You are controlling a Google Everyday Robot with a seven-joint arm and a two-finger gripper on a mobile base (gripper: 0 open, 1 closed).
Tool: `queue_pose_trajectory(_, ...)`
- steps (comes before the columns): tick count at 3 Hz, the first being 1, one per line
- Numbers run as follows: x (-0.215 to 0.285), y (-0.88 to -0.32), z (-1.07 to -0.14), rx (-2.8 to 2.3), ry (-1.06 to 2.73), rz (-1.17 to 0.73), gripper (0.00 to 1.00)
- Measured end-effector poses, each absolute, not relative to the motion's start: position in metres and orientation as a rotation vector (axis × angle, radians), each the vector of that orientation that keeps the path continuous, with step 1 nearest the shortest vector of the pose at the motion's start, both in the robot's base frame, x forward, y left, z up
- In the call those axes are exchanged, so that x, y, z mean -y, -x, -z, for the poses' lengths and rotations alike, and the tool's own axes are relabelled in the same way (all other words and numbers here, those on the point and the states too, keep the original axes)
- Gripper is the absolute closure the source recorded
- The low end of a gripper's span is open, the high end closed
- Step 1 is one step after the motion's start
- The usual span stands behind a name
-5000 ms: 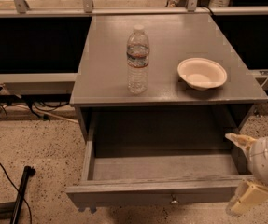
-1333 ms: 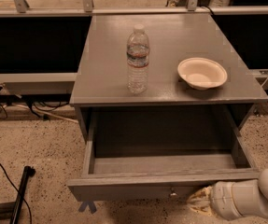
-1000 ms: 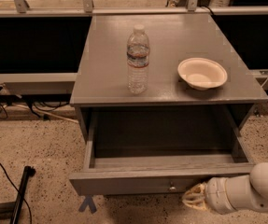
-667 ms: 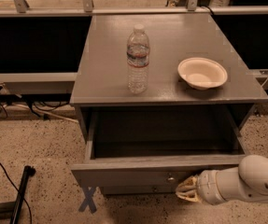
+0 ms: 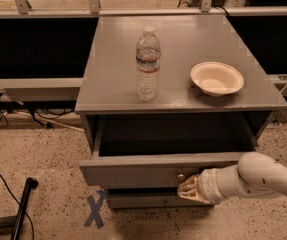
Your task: Close top drawer
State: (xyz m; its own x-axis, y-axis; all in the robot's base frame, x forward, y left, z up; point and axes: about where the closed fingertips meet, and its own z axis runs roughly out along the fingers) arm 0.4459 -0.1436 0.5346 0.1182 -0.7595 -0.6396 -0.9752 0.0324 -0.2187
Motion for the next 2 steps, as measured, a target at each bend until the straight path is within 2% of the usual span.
queue_pose_trajectory(2, 0.128, -0.492, -0.514, -1.674, 1.784, -0.457, 1.00)
